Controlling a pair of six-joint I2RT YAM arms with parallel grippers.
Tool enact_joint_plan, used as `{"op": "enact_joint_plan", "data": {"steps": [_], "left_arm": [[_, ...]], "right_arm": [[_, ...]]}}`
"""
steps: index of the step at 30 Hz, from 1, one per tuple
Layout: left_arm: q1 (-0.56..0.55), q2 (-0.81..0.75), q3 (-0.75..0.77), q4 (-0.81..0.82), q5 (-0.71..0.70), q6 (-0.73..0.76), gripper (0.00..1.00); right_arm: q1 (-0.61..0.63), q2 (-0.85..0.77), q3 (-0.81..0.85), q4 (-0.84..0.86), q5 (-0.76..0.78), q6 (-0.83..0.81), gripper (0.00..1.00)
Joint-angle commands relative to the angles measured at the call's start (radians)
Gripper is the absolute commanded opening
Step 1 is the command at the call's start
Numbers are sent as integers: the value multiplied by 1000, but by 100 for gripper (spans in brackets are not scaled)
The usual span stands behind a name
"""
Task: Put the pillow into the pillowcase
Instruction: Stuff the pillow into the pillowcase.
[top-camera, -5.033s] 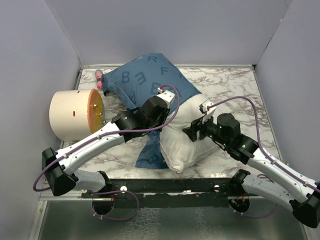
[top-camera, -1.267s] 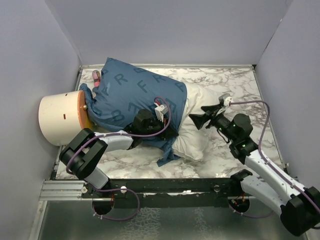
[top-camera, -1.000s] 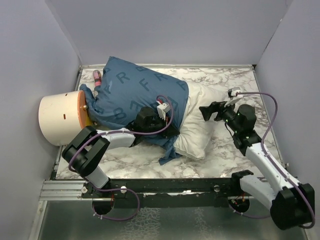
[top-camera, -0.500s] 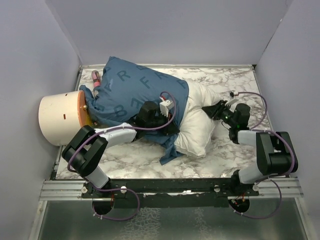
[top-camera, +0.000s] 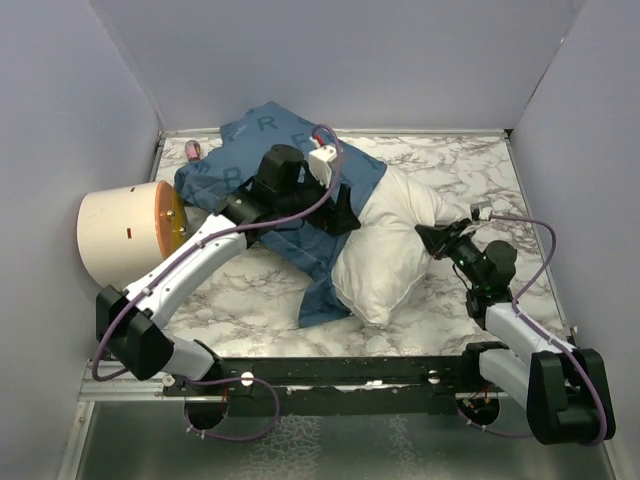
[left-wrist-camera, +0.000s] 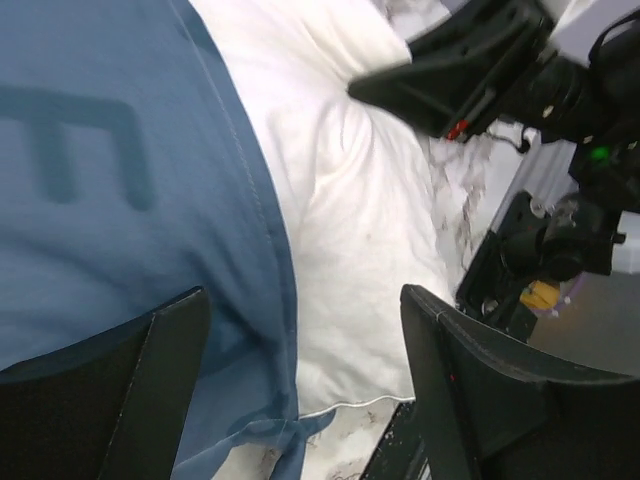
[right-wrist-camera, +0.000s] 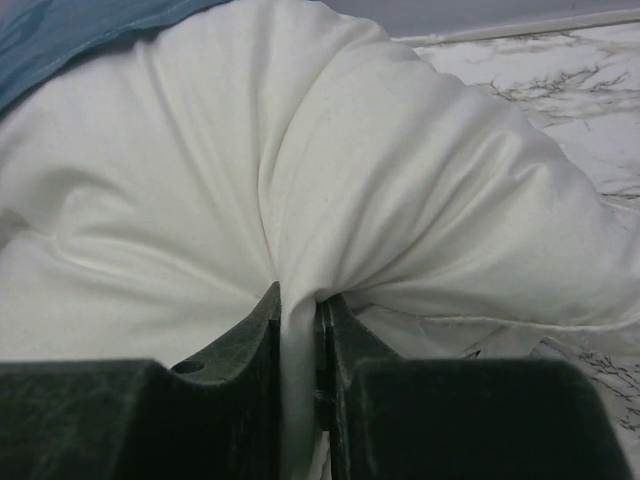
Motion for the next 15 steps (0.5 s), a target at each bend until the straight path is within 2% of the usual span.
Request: {"op": "enact_joint_plan", "data": {"steps": [1,6,11,15], "left_arm": [[20,-61,172,-176,-132,30,80],[2,45,412,-244,-307,89,77],[-210,257,621,-288,-660,364,77],[-240,436,752,-335,-862,459,75]], "right_arm": [[7,21,-31,42,11,-46,2],[18,32,-27,79,2,-51,2],[40,22,-19,68,6,-60,2],[47,14,-24,61,10,-63,2]]}}
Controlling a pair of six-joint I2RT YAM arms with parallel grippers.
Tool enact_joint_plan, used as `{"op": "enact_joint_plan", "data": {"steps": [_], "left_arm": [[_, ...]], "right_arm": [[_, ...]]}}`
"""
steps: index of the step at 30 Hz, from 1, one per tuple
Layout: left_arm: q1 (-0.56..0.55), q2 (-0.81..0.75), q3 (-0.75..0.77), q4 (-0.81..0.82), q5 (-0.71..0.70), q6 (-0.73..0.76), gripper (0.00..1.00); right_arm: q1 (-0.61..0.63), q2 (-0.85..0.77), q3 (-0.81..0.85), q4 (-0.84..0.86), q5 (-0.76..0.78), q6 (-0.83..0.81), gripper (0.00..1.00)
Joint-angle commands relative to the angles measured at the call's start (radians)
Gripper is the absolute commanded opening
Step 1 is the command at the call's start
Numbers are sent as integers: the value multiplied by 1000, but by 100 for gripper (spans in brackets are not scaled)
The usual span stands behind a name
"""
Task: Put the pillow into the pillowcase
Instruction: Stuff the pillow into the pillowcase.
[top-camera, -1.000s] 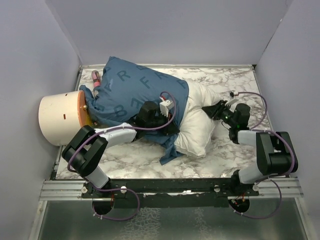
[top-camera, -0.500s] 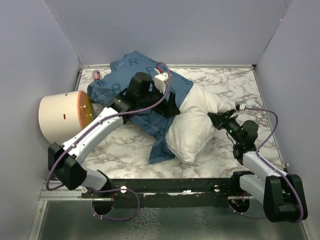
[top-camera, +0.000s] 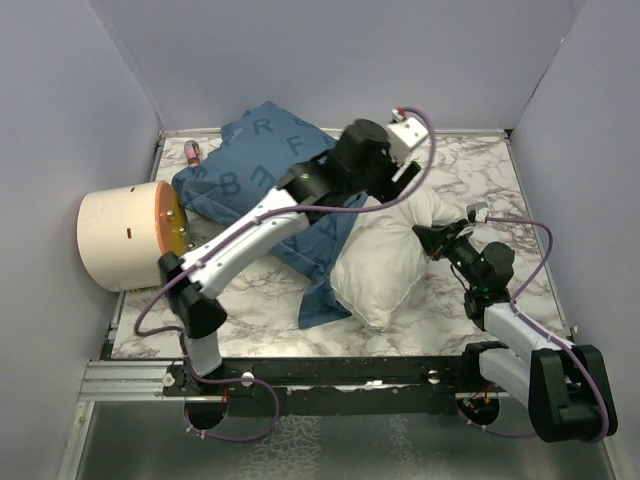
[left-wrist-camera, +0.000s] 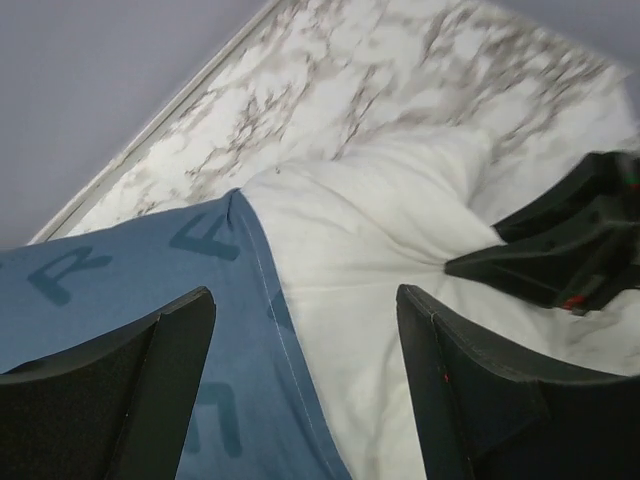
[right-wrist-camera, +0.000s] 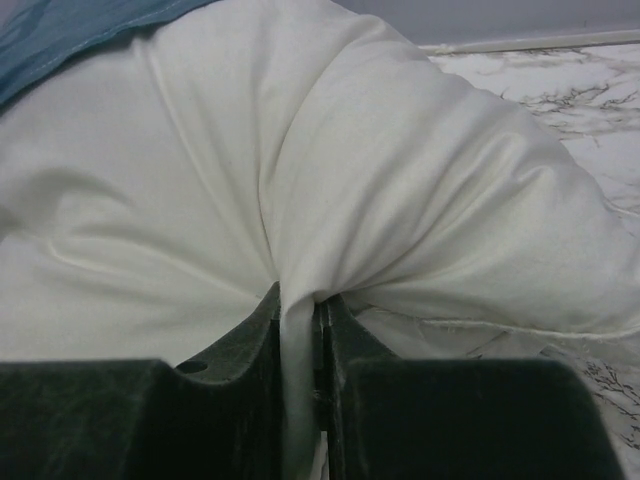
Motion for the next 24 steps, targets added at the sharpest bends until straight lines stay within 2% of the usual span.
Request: {"op": "enact_joint_plan", "data": {"steps": [1,5,9,14,16,18,22,24], "left_arm": [[-29,190,125,-134,-343,191,74],[-30,313,239,-186,-453,234,74],[-27,396,284,-188,-573,279,74],[-19,473,400,-253,-596,257,43],[-19,480,431,-259,-599,251,39],[-17,481,437,-256,-591,259,29],[0,497,471,-296,-501,246,1],[5,498,495,-315,-410,226,0]], "right_arm": [[17,-10,-8,9,6,-32,2],[21,-10,-10,11,5,-31,2],[24,-5,-8,18,3,-26,2],[27,-13,-8,4,7,-36,2],[29,-10,-8,1,10,-39,2],[30,-8,-8,2,9,-39,2],[35,5,3,10,0,-37,2],[38,14,10,19,-13,-32,2]]}}
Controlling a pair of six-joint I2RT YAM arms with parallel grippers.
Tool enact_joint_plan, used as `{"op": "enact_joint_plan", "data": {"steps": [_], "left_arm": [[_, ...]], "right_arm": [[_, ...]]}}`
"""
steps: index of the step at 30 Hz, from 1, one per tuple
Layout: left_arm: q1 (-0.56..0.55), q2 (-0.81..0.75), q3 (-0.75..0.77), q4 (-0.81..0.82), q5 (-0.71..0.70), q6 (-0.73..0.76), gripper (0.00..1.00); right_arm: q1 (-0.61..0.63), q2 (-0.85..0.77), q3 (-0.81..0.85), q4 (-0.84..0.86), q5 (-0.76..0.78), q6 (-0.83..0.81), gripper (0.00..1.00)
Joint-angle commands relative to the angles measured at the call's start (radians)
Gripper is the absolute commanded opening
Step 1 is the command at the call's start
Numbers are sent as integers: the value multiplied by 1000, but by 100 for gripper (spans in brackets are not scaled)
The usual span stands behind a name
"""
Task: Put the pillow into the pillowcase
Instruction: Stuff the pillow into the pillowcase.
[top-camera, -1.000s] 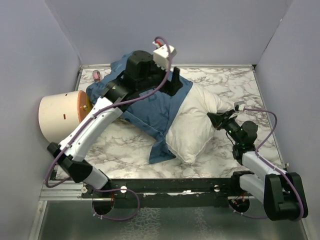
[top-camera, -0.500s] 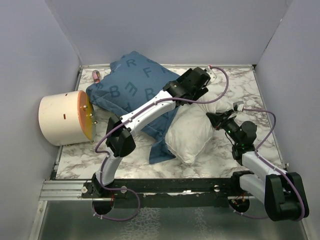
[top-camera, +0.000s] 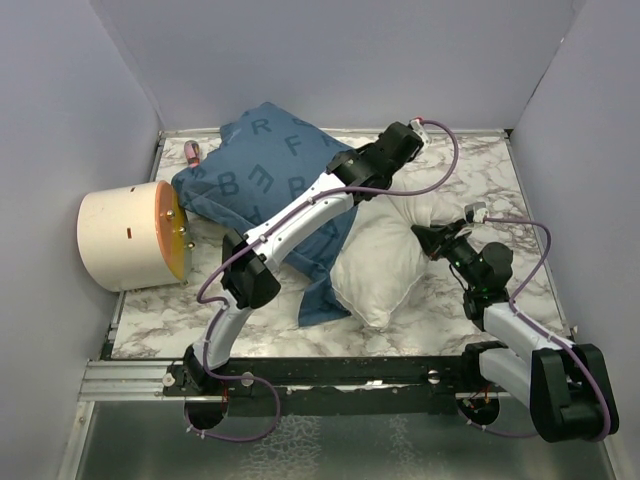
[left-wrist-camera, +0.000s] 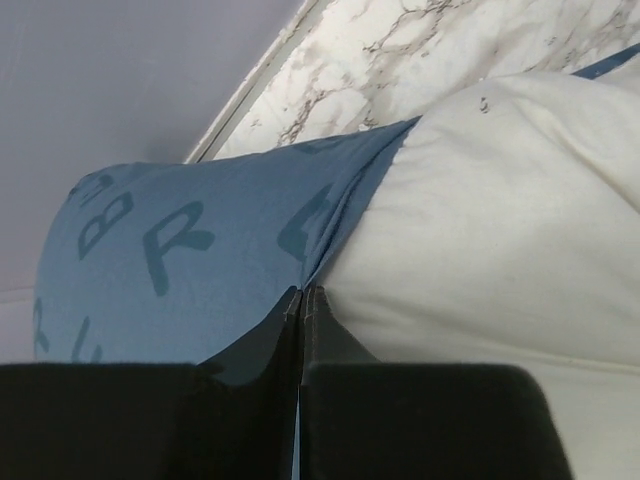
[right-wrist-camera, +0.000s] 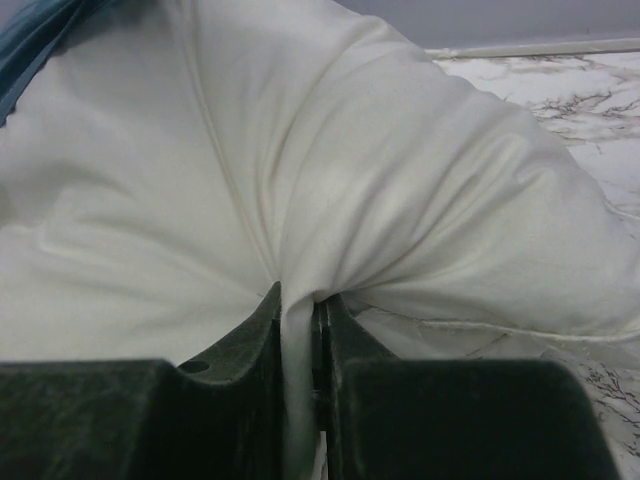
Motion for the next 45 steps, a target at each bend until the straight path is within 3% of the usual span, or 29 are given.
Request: {"op": "enact_joint_plan", "data": {"steps": [1,9,14,19,21,23,27,29,31,33,36,39,42,45], "left_arm": [[17,17,75,-49,153,-27,0],[18,-63,55,114,609,-216,0],[3,-88,77,372,954,-453,0],[-13,-123,154,601,1110,-669,0],[-15,-193,79,708,1144,-733,0],[-22,-307,-133,853,1156,-788,0],[-31,-574,-663,1145,1131,-896,0],[-28,-668,-853,1128,1068,-861,0],[-25,-749,-973,1006,931,-751,0],[-20,-808,-1016,870,777,-621,2],[16,-832,-998,707,606,-497,32],[46,-774,-904,561,501,-378,54],[47,-692,-834,484,385,-244,64],[46,-624,-795,455,294,-143,66]], "right_arm": [[19,21,13,23,-33,-11,2],[64,30,73,129,-76,32,2],[141,130,315,183,-74,-39,2],[182,216,484,206,11,-85,2],[188,233,462,201,37,-105,2],[193,259,396,189,75,-128,2],[194,347,214,249,141,-104,2],[196,371,139,290,124,-78,3],[199,367,82,309,87,-54,3],[204,345,38,300,58,-40,4],[220,324,7,299,18,-25,5],[259,333,-5,301,16,-38,5],[295,362,-12,324,18,-32,5],[316,371,-19,340,27,-22,5]]}}
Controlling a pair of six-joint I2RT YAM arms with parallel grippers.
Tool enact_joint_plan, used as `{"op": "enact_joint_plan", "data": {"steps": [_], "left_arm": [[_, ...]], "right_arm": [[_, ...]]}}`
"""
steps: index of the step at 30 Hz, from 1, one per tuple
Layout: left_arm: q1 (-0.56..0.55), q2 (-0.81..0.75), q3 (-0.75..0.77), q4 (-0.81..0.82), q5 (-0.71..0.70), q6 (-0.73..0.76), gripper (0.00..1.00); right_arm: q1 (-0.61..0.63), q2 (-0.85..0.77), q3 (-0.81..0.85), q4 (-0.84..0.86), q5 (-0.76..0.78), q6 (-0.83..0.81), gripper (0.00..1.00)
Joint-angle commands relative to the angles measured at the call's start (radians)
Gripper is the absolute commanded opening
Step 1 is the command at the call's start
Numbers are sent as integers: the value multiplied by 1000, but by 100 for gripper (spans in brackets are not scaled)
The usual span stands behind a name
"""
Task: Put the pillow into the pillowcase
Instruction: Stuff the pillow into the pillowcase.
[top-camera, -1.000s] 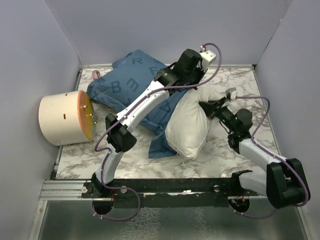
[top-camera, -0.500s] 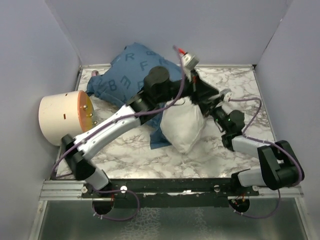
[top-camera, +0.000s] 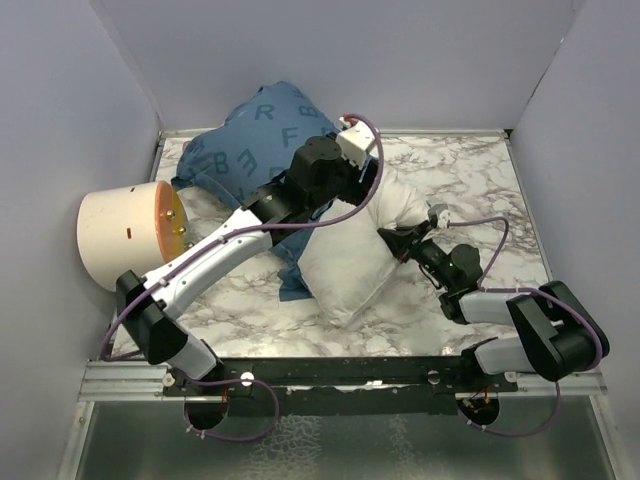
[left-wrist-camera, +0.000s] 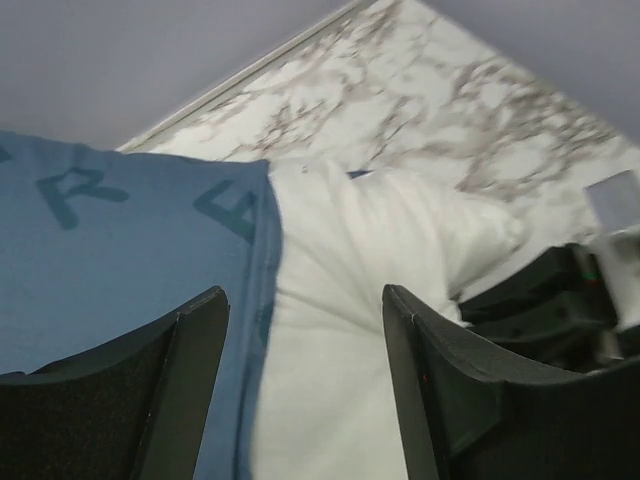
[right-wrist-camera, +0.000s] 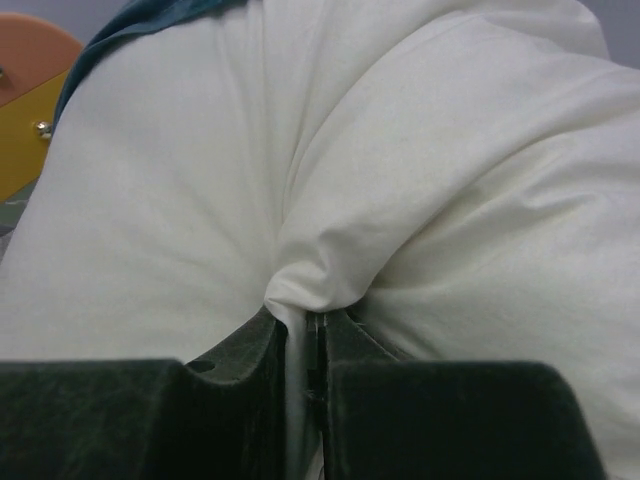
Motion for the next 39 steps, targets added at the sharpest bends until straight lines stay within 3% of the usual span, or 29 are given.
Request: {"op": "enact_joint_plan", "data": {"steps": [1,7,14,20,24,27,29,31,37,39], "left_arm": [[-2,94,61,-132,-231,256,67],[-2,189,102,-175,-329,337,71],[0,433,313,-295,-555,380,70],[1,447,350,-211,-632,415,28],[6,462,396,-240,-633,411,22],[10,459,410,-255,-608,407,2],[11,448,425,-274,-542,395,0],[10,432,467,-311,-381,354,0],[-36,419,645,-289,307,47,0],[-101,444,732,-248,452,-32,0]], "right_arm": [[50,36,-39,-53,-70,16,5],[58,20,-26,-69,-67,11,5],[61,-15,-32,-87,-58,7,5],[62,-39,-32,-120,-49,-16,5],[62,-32,-26,-117,-48,-18,5],[62,-19,-18,-117,-46,-14,5],[62,-2,-2,-116,-49,-11,5],[62,30,21,-94,-54,3,5],[62,111,211,-4,-33,101,4],[62,111,308,-11,-9,117,4]]}}
